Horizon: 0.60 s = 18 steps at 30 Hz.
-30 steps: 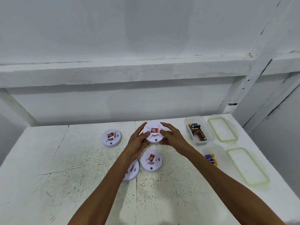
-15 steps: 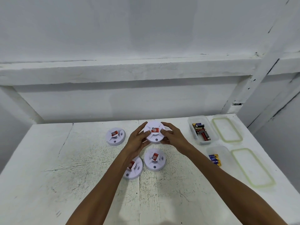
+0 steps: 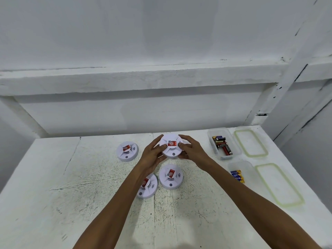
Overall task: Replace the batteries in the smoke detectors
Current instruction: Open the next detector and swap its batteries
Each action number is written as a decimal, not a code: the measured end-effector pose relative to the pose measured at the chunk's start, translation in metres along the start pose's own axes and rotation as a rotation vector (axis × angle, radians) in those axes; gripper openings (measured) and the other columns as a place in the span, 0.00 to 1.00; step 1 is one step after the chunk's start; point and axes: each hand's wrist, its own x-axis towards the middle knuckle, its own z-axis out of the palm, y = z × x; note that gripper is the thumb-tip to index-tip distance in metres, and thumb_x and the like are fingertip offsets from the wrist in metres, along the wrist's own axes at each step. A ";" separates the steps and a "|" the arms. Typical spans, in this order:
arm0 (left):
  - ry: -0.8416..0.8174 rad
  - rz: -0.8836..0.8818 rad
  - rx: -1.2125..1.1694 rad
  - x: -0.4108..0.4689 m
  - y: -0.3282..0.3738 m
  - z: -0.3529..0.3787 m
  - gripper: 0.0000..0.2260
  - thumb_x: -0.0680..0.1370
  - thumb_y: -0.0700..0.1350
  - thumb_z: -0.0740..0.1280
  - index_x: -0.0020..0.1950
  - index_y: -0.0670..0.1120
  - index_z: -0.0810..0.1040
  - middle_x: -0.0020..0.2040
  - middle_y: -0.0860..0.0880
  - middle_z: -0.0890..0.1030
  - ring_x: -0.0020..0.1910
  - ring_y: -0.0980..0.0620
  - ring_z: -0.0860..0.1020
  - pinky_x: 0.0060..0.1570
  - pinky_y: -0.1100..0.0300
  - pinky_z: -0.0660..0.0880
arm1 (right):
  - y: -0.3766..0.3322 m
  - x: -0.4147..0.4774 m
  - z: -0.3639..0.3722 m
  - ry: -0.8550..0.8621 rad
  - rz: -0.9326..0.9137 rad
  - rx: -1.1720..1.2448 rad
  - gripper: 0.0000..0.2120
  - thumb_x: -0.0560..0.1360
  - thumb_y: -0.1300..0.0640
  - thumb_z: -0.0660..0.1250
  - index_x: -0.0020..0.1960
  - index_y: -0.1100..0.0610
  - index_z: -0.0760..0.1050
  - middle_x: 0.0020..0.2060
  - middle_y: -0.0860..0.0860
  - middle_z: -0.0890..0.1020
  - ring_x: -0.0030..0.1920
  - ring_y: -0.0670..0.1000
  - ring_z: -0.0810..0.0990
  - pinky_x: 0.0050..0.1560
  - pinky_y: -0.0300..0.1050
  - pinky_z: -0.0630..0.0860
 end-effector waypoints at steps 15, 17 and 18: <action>0.331 0.092 0.285 0.010 0.011 -0.046 0.15 0.80 0.38 0.70 0.67 0.43 0.80 0.61 0.45 0.83 0.60 0.45 0.81 0.49 0.55 0.82 | 0.010 0.041 0.067 0.189 0.053 -0.209 0.14 0.77 0.57 0.71 0.62 0.57 0.76 0.51 0.56 0.84 0.41 0.52 0.85 0.49 0.51 0.84; 0.365 0.103 0.367 0.013 0.013 -0.054 0.11 0.80 0.38 0.70 0.61 0.46 0.82 0.59 0.46 0.84 0.57 0.46 0.82 0.55 0.49 0.82 | 0.011 0.045 0.078 0.193 0.061 -0.208 0.14 0.77 0.60 0.70 0.62 0.59 0.76 0.50 0.57 0.84 0.37 0.52 0.85 0.50 0.50 0.83; 0.377 0.104 0.404 0.015 0.014 -0.056 0.10 0.80 0.38 0.70 0.60 0.46 0.82 0.59 0.45 0.84 0.56 0.46 0.82 0.57 0.47 0.81 | 0.011 0.047 0.081 0.200 0.056 -0.222 0.14 0.77 0.61 0.69 0.62 0.59 0.76 0.51 0.57 0.84 0.37 0.53 0.85 0.49 0.49 0.83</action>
